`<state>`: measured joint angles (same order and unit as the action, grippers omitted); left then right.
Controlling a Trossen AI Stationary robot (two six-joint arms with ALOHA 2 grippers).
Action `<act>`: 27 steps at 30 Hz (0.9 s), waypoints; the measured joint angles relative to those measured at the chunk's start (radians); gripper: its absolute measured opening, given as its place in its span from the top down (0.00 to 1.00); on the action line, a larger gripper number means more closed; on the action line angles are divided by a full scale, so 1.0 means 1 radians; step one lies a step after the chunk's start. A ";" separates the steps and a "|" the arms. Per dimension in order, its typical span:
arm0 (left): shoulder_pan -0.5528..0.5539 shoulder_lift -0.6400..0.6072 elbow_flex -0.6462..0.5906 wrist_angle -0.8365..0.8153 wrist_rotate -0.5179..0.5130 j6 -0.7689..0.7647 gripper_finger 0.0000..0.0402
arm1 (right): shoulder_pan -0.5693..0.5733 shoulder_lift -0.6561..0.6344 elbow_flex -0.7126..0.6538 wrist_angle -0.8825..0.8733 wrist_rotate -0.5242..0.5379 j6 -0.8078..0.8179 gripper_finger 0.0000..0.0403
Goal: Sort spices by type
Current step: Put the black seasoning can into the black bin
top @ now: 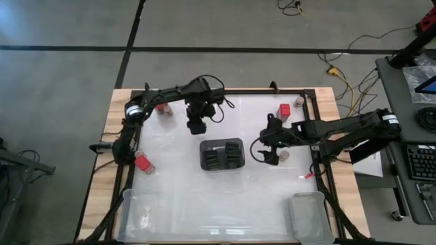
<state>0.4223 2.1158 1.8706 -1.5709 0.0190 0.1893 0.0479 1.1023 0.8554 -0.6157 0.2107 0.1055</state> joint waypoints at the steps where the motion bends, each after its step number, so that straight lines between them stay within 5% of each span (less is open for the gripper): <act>1: -0.004 0.001 -0.001 0.000 0.002 -0.004 0.70 | 0.000 0.000 0.000 0.014 0.000 -0.002 0.11; 8: -0.012 0.001 -0.009 0.000 0.098 -0.016 0.70 | 0.000 0.005 0.000 0.030 0.000 -0.002 0.11; 27: -0.030 0.000 -0.125 0.056 0.097 0.006 0.68 | 0.000 0.013 -0.001 0.087 0.000 -0.028 0.11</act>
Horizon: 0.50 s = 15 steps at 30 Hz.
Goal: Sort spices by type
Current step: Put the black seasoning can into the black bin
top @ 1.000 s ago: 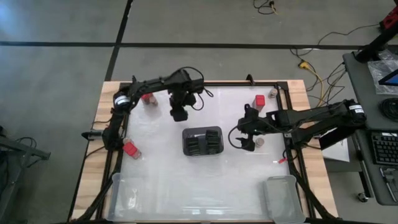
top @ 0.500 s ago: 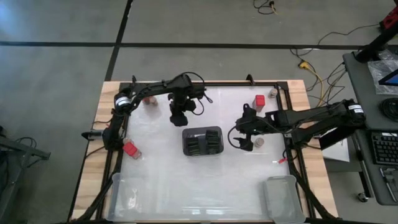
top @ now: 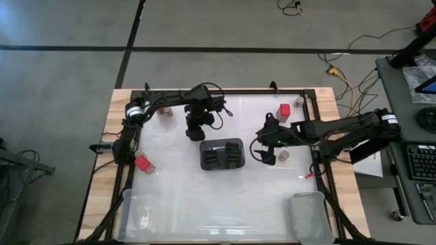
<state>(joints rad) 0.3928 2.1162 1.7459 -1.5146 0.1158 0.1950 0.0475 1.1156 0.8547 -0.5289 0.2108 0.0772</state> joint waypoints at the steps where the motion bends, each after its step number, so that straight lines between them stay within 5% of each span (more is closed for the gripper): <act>1: -0.002 0.000 0.000 0.000 0.000 0.003 0.68 | 0.000 0.000 0.000 0.004 0.000 0.000 0.11; 15: -0.003 -0.002 0.002 0.036 0.000 0.094 0.53 | 0.000 0.006 0.000 0.081 0.000 -0.030 0.11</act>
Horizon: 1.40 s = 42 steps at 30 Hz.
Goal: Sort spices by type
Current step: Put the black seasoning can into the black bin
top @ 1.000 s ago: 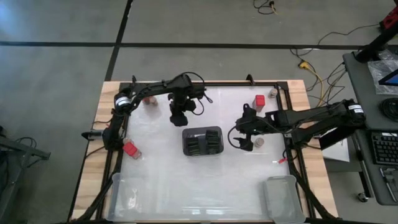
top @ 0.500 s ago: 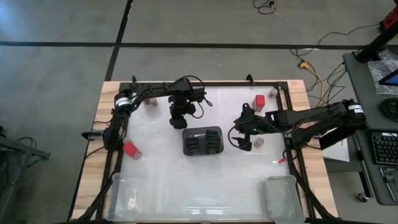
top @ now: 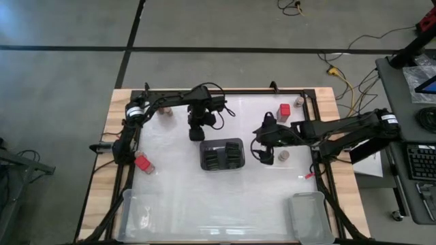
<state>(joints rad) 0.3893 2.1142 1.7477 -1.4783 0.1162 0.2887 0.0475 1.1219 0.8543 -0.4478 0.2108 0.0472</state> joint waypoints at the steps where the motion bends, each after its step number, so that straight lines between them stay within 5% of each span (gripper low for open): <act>1: 0.000 -0.003 0.000 -0.007 0.000 0.003 0.53 | 0.000 0.005 0.000 0.011 0.000 -0.008 0.11; 8: -0.002 -0.105 -0.016 -0.059 -0.001 0.001 0.53 | 0.000 0.067 0.048 0.057 0.000 -0.060 0.11; 13: -0.008 -0.207 -0.170 -0.032 -0.071 0.010 0.53 | 0.000 0.122 0.109 0.058 0.001 -0.086 0.11; 20: -0.009 -0.363 -0.467 0.315 -0.153 0.006 0.59 | 0.000 0.188 0.167 0.056 0.002 -0.138 0.11; 27: -0.009 -0.485 -0.630 0.527 -0.152 0.009 0.85 | -0.002 0.223 0.215 0.024 0.001 -0.153 0.11; 32: -0.009 -0.495 -0.698 0.628 -0.087 0.015 0.99 | -0.002 0.228 0.228 0.010 0.001 -0.153 0.11; 42: -0.011 -0.480 -0.701 0.860 -0.003 0.017 1.00 | -0.007 0.228 0.231 0.009 0.001 -0.161 0.11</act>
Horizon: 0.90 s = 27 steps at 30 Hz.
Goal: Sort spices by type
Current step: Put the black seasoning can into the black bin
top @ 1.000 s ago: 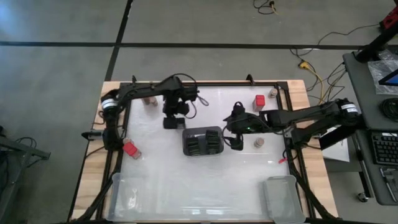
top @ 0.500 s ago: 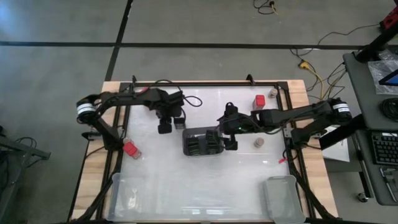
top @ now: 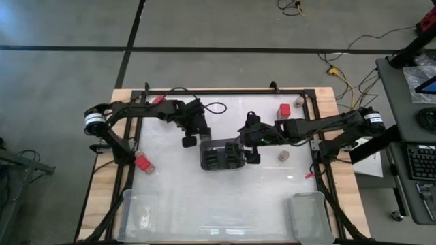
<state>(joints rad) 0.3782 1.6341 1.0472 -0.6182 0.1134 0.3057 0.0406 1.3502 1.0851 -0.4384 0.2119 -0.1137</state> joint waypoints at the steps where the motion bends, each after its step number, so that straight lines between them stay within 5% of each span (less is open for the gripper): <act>1: 0.000 0.001 -0.001 0.023 0.011 0.000 1.00 | 0.000 0.000 0.000 -0.001 0.000 -0.005 0.11; 11: -0.002 0.051 0.000 0.178 0.113 0.000 1.00 | -0.082 0.060 0.000 0.118 -0.001 -0.039 0.11; 16: 0.002 0.019 0.001 0.128 0.114 0.000 1.00 | -0.130 0.163 0.056 0.134 -0.011 -0.085 0.11; 21: 0.012 -0.071 -0.043 0.082 0.115 0.003 1.00 | -0.181 0.289 0.178 0.109 -0.189 -0.129 0.11; 27: 0.016 -0.270 -0.222 0.221 0.114 -0.057 1.00 | -0.243 0.438 0.363 0.046 -0.299 -0.209 0.18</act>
<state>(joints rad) 0.3946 1.3637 0.8251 -0.3972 0.2272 0.2485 -0.2024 1.7878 1.4480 -0.3919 -0.0866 -0.3226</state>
